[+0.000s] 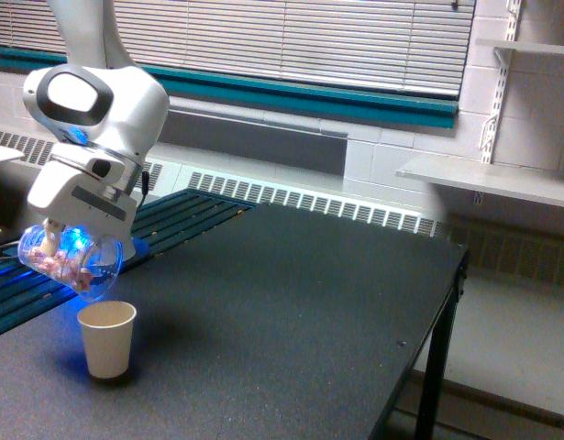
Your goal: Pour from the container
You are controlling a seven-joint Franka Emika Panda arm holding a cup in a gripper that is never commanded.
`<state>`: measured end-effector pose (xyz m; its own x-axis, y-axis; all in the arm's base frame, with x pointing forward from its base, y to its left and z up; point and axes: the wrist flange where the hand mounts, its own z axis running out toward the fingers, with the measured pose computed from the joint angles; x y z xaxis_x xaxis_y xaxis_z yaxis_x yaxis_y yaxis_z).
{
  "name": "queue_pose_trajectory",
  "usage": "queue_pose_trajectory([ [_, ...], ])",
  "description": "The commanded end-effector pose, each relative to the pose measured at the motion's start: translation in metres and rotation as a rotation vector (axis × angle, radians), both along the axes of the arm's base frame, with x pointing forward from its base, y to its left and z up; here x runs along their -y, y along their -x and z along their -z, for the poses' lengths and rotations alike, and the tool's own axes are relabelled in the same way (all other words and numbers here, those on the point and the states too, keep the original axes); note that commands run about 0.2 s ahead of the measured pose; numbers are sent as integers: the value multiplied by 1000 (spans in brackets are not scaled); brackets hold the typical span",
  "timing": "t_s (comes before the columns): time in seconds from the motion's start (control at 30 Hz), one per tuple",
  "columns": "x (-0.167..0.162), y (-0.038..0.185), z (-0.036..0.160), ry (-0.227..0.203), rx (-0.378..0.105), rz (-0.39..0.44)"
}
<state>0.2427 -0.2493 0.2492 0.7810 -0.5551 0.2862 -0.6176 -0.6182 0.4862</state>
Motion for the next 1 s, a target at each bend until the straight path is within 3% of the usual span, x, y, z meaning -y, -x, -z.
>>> queue_pose_trajectory([
  [0.03,5,-1,-4,33,-15,4],
  [0.47,10,8,-3,59,-55,-6],
  [1.0,10,6,-8,56,-42,-10],
])
